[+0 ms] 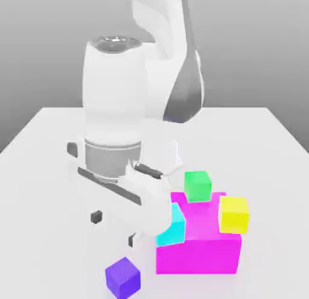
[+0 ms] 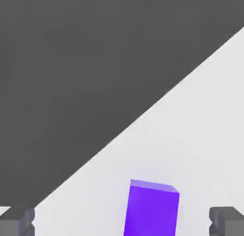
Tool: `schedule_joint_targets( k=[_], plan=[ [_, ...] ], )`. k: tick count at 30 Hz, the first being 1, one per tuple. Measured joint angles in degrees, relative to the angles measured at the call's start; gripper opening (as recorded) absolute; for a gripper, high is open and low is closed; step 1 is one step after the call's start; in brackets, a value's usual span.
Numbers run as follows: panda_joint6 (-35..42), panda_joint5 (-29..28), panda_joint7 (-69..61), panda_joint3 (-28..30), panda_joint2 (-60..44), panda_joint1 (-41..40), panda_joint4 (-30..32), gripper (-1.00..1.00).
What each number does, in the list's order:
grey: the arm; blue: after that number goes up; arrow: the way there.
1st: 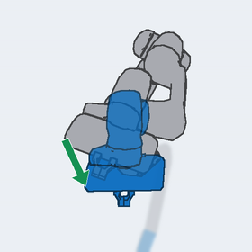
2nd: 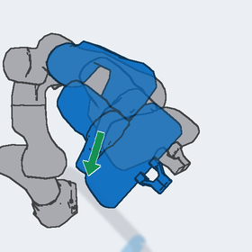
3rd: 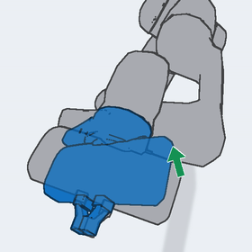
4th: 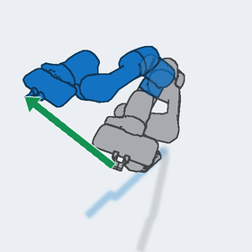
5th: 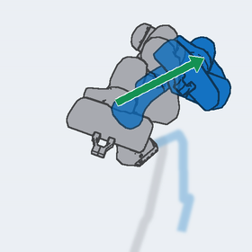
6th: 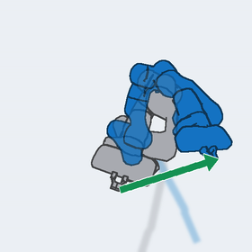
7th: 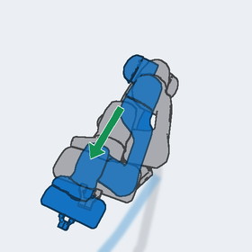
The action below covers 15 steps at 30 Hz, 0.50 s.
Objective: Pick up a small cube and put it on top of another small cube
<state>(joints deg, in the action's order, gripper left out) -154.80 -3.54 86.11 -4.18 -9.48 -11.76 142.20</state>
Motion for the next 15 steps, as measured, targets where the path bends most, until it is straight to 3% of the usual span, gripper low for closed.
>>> schedule_joint_targets(
  k=[6,7,15],
  plan=[
    [-8.43,0.09,2.82,1.37,-12.4,0.86,-0.86,0.0],
    [-9.78,-0.15,3.03,1.66,-14.11,1.09,-1.19,-1.0],
    [-8.98,-0.09,3.03,1.41,-13.01,0.87,-0.96,-1.0]
  ],
)
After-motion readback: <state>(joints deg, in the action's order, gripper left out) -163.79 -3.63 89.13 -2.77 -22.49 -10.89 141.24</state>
